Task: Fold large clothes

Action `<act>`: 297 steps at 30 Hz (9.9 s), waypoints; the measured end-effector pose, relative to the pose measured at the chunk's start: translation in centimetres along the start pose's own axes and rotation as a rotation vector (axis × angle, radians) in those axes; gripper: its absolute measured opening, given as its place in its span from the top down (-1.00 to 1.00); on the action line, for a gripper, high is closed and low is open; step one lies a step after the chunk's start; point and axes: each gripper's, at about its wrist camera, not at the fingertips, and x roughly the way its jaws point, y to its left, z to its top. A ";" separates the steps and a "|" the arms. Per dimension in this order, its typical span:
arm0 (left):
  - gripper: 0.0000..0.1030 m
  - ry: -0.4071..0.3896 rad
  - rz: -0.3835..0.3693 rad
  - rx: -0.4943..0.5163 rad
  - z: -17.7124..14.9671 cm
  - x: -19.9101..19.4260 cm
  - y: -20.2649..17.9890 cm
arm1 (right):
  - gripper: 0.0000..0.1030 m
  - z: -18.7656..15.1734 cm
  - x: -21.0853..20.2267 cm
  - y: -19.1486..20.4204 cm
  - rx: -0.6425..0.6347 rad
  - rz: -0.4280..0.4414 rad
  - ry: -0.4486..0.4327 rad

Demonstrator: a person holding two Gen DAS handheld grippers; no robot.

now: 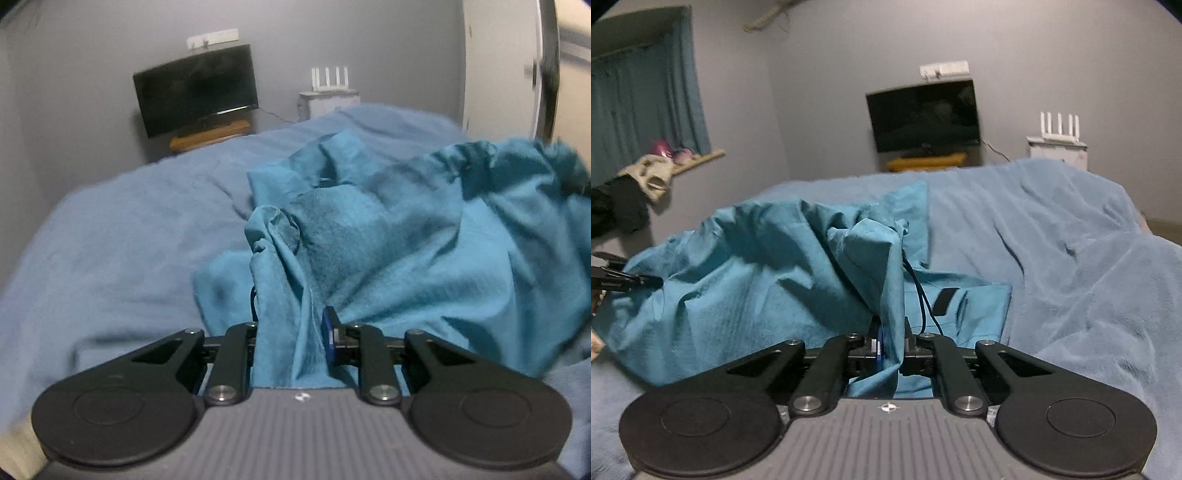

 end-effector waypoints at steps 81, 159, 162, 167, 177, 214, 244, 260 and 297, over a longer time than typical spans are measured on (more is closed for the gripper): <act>-0.54 0.091 -0.033 -0.012 -2.5 10.7 -10.1 | 0.07 -7.7 7.8 4.3 0.119 -0.141 0.096; -1.00 0.123 0.239 -0.412 -0.2 25.6 6.1 | 0.96 13.2 26.9 -0.8 -0.055 0.175 -0.345; -1.00 0.099 0.247 -0.495 -0.9 24.3 7.1 | 0.97 9.0 21.3 -0.2 -0.084 0.178 -0.357; -1.00 0.038 0.279 -0.555 -1.6 21.1 7.3 | 0.97 2.2 16.1 0.6 -0.164 0.133 -0.245; -1.00 -0.200 0.142 -0.710 -2.2 14.1 6.1 | 0.34 -2.2 13.5 -1.5 0.147 -0.032 -0.083; -0.90 -0.084 -0.025 -0.549 0.5 16.7 6.2 | -0.11 -1.2 15.2 -1.1 0.145 -0.115 -0.105; -0.48 0.111 -0.063 -0.622 -3.4 29.0 15.8 | -0.67 1.5 28.2 -16.0 0.302 -0.046 0.145; 0.97 -0.123 0.211 -0.247 0.7 18.9 7.6 | 0.81 1.7 23.6 -3.0 -0.328 -0.402 -0.065; 1.00 -0.077 0.195 -0.325 -1.3 19.4 7.6 | -0.11 2.0 26.7 -13.8 0.218 -0.137 0.101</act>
